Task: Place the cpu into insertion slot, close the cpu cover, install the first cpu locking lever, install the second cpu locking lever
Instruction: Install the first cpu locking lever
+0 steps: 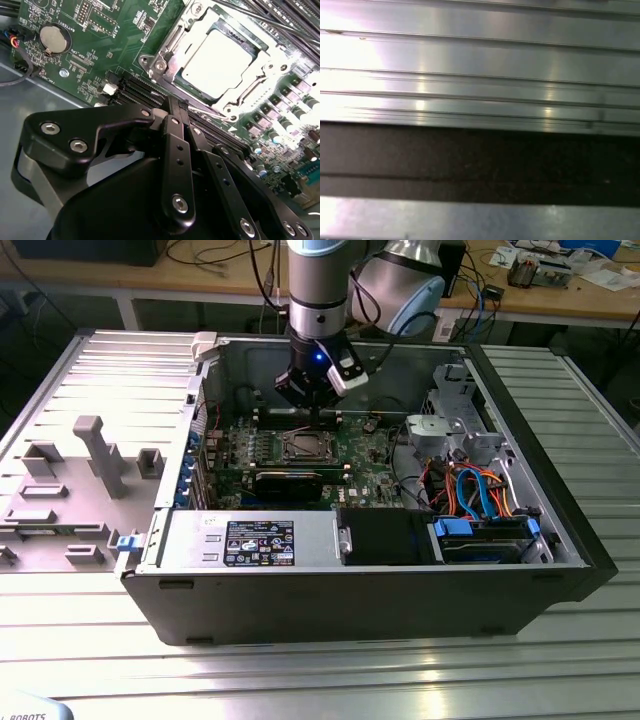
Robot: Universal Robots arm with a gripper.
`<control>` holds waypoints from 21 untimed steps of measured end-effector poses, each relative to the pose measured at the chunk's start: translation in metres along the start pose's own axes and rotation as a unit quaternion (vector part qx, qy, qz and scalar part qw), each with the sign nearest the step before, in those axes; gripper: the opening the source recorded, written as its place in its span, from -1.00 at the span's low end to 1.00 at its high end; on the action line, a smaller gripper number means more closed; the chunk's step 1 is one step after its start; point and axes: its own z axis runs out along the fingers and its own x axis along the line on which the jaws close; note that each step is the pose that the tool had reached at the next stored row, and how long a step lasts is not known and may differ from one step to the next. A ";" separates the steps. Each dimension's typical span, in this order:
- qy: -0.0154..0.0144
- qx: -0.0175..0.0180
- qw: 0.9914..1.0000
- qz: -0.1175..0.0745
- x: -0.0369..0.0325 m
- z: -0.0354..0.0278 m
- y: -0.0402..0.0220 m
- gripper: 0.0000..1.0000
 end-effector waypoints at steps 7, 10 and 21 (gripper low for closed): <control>0.000 0.000 1.000 0.000 -0.0040 0.0070 -0.0005 -0.79; 0.000 0.000 1.000 0.000 -0.0053 0.0103 -0.0007 -0.79; 0.000 0.000 1.000 0.000 -0.0058 0.0094 -0.0007 -0.79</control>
